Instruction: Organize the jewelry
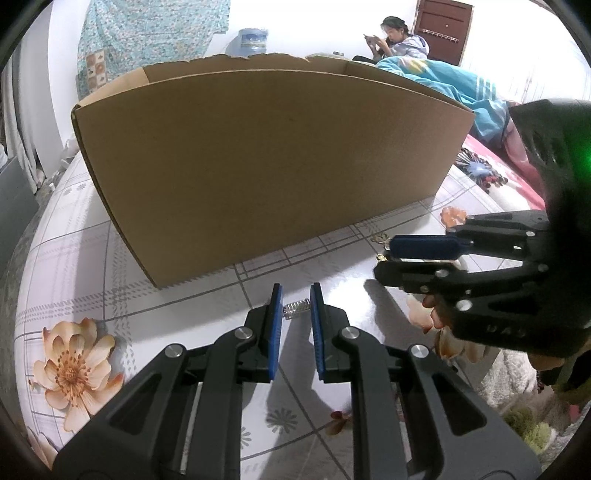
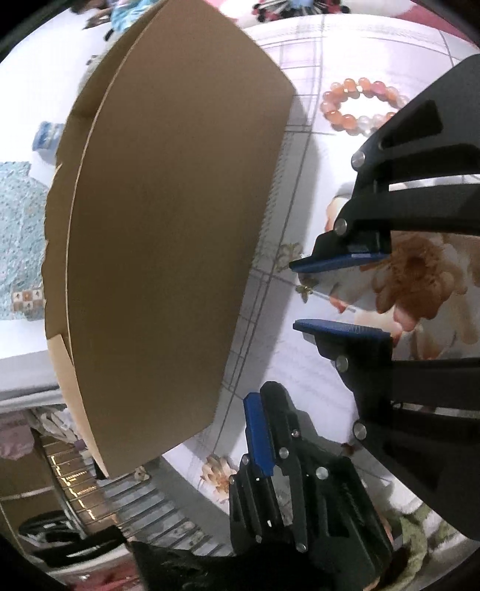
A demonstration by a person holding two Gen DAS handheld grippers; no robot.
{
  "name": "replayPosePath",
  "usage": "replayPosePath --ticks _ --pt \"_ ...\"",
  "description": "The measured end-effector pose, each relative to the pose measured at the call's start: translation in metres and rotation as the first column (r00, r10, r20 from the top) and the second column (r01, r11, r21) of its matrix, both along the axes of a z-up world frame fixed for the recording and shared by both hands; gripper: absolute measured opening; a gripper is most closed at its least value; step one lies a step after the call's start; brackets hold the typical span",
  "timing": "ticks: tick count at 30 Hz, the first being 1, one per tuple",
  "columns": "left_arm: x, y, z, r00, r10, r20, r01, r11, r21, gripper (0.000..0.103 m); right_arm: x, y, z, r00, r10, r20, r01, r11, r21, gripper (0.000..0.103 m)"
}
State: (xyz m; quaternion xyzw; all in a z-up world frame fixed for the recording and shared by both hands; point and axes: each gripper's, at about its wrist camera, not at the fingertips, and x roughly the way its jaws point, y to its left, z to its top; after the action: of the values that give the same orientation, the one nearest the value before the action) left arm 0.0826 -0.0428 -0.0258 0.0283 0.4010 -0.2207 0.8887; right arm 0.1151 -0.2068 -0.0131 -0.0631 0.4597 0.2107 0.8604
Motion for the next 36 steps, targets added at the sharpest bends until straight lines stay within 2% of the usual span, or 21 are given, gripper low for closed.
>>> replayPosePath --ticks 5,10,23,31,36 --pt "0.0 0.0 0.0 1.0 -0.001 0.001 0.001 1.0 0.0 0.014 0.0 0.005 0.001 1.0 0.007 0.029 -0.006 1.0 -0.027 0.024" --pt "0.0 0.0 0.0 1.0 0.001 0.0 -0.001 1.0 -0.001 0.014 -0.002 0.003 0.0 0.999 0.009 0.031 -0.008 1.0 -0.021 0.013" --pt "-0.001 0.0 0.002 1.0 0.004 0.005 -0.004 1.0 -0.002 0.014 -0.007 0.0 0.002 1.0 0.015 0.027 -0.015 1.0 0.001 0.013" --pt "-0.019 0.008 0.029 0.997 -0.02 0.07 0.022 0.999 -0.034 0.014 -0.021 -0.016 0.032 0.996 0.022 0.084 -0.026 0.999 0.047 0.013" --pt "-0.035 0.013 0.07 0.988 -0.062 0.142 0.074 0.994 -0.084 0.014 -0.032 -0.033 0.074 0.985 0.02 0.174 -0.041 0.992 0.119 0.013"
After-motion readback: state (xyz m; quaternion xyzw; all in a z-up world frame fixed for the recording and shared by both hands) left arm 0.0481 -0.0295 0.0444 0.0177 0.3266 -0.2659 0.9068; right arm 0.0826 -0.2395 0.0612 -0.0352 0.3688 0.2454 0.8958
